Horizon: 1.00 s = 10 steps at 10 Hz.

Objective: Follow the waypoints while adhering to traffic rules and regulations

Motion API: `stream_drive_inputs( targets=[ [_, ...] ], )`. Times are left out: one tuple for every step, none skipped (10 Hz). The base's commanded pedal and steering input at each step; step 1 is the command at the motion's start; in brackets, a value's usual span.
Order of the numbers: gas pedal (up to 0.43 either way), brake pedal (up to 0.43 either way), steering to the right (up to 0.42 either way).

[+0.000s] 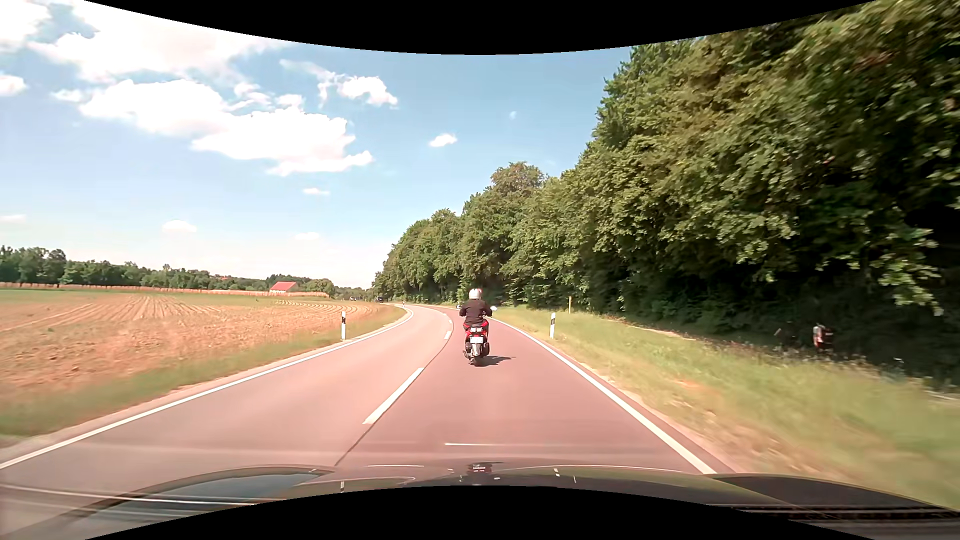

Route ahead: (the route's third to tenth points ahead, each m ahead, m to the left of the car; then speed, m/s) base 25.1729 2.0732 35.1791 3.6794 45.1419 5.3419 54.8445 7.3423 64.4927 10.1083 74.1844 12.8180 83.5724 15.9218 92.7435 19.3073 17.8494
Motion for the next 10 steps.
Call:
stream_drive_inputs(
  targets=[
    [0.157, 0.006, -0.02],
    [0.157, 0.006, -0.02],
    [0.157, 0.012, -0.02],
    [0.157, 0.012, -0.02],
    [0.157, 0.012, -0.02],
    [0.157, 0.012, -0.02],
    [0.157, 0.012, -0.02],
    [0.157, 0.006, -0.02],
    [0.157, 0.012, -0.019],
    [0.157, 0.012, -0.019]
  ],
)
